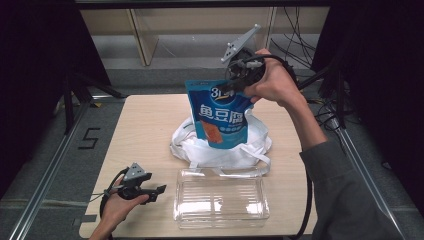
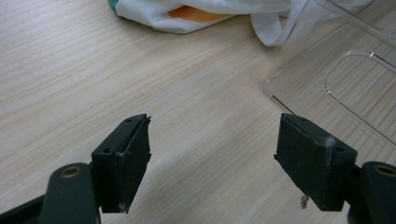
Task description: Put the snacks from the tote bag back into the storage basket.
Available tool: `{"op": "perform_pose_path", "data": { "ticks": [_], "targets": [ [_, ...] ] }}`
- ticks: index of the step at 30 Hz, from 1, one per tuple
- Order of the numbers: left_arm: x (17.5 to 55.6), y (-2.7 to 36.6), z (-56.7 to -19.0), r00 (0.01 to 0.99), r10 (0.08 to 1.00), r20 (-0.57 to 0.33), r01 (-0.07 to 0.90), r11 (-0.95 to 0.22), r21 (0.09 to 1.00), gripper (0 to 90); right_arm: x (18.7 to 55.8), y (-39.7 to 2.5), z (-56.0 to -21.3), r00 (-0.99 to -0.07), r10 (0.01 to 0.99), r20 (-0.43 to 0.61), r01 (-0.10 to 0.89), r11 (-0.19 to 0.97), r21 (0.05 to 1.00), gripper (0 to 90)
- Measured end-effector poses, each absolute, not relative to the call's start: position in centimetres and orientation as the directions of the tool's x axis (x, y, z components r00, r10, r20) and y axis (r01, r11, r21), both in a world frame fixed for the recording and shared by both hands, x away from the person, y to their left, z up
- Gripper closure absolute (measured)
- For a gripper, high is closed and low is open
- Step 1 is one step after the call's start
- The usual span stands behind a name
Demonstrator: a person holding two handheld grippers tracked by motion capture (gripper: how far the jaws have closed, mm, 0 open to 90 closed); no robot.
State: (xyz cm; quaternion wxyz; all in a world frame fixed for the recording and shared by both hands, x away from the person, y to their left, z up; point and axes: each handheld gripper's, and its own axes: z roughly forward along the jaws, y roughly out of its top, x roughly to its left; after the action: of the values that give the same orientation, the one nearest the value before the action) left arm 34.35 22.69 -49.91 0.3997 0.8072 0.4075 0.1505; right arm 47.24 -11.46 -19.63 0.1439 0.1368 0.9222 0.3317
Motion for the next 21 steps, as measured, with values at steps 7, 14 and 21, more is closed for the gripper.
{"op": "perform_pose_path", "data": {
  "ticks": [7,14,21],
  "targets": [
    [34.4,22.8,-49.8,0.620,0.779,-0.087,0.548,-0.351,0.759,25.3,45.5,-11.5,-19.1,-0.929,0.309,-0.203,0.114,0.762,0.637,90.0],
    [34.4,22.9,-49.7,0.632,0.771,-0.074,0.541,-0.371,0.755,25.3,43.2,-11.6,-18.6,-0.927,0.322,-0.192,0.134,0.763,0.632,90.0],
    [34.4,22.8,-49.8,0.608,0.788,-0.094,0.549,-0.332,0.767,25.3,41.5,-11.3,-18.4,-0.939,0.284,-0.191,0.106,0.772,0.627,90.0]
  ]
}}
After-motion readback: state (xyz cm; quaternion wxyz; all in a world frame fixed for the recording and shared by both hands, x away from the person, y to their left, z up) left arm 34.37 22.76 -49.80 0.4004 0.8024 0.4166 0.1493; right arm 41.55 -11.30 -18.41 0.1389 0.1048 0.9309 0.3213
